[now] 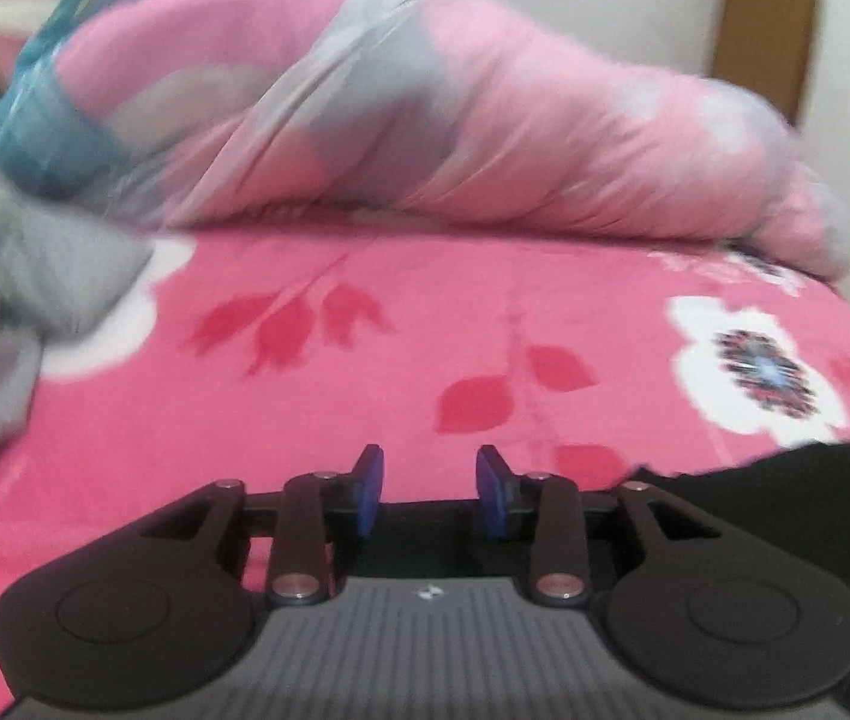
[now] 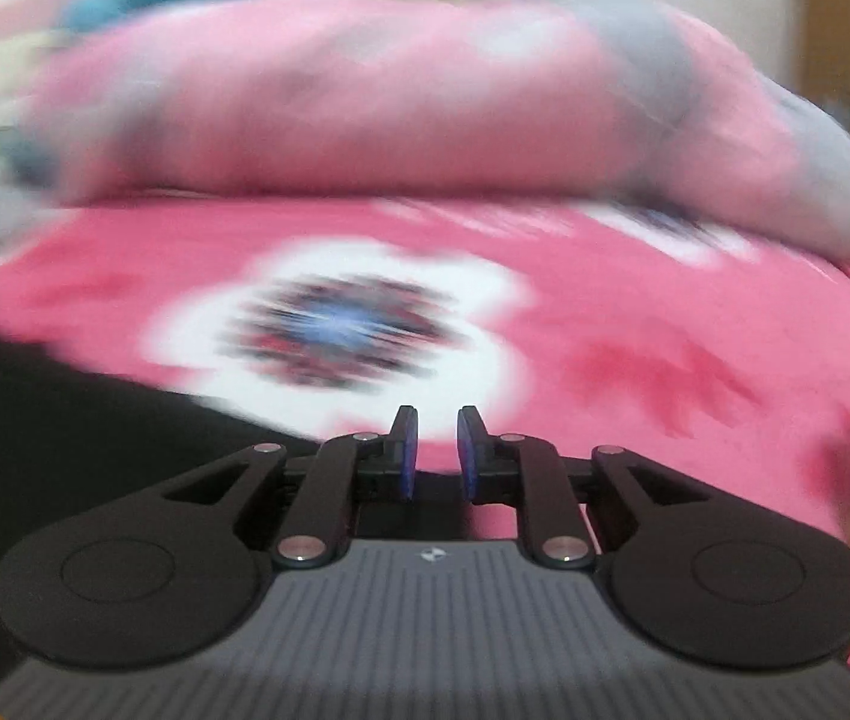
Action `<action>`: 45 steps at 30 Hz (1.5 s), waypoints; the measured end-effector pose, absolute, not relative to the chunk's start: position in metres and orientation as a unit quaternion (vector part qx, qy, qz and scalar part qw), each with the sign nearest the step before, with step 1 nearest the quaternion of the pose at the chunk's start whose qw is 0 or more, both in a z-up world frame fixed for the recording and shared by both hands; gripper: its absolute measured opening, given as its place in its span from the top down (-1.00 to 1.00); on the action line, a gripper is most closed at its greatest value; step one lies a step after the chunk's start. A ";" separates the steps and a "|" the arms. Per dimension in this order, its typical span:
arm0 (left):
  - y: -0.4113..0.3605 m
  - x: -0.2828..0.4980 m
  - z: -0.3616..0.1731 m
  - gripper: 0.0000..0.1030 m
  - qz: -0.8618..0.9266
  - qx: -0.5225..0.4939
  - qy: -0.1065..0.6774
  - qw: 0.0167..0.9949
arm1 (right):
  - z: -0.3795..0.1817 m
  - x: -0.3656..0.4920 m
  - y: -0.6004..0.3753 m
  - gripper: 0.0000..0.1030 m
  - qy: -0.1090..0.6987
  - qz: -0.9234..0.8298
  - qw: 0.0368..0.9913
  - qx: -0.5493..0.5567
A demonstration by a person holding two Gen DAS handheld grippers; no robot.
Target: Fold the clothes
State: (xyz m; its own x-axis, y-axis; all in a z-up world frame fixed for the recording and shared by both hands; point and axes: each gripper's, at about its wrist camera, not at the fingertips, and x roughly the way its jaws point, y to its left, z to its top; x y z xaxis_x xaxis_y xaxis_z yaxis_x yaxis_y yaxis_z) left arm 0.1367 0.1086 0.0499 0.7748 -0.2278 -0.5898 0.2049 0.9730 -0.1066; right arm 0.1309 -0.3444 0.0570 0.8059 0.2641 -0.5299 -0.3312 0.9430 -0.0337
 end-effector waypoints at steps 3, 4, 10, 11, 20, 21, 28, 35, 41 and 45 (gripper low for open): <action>0.095 0.137 0.044 0.17 -0.126 0.017 0.330 0.935 | 0.063 0.106 -0.292 0.74 0.258 0.322 0.904 -0.114; 0.090 0.140 0.038 0.18 -0.119 0.028 0.341 0.932 | 0.057 0.102 -0.270 0.74 0.269 0.374 0.878 -0.129; 0.098 0.157 0.019 0.16 -0.094 -0.003 0.359 0.929 | 0.034 0.166 -0.252 0.79 0.314 0.324 0.886 -0.106; 0.099 0.158 0.019 0.16 -0.091 -0.005 0.358 0.929 | 0.034 0.175 -0.254 0.76 0.307 0.281 0.902 -0.113; 0.121 0.147 0.037 0.20 -0.073 -0.034 0.332 0.940 | 0.069 0.159 -0.275 0.68 0.263 0.199 0.940 -0.083; 0.123 0.143 0.041 0.20 -0.072 -0.033 0.329 0.941 | 0.074 0.146 -0.261 0.68 0.252 0.248 0.929 -0.108; 0.119 0.078 0.057 0.15 -0.117 0.002 0.329 0.937 | 0.047 0.123 -0.160 0.70 0.285 0.436 0.827 -0.211; 0.120 0.008 0.044 0.14 -0.190 0.028 0.353 0.916 | 0.040 0.209 -0.157 0.70 0.316 0.284 0.897 -0.117; 0.147 -0.011 0.043 0.08 -0.217 -0.030 0.341 0.914 | 0.070 0.177 -0.144 0.65 0.286 0.364 0.883 -0.083; 0.157 -0.020 0.044 0.06 -0.233 -0.051 0.338 0.910 | 0.059 0.169 -0.091 0.67 0.333 0.460 0.811 -0.136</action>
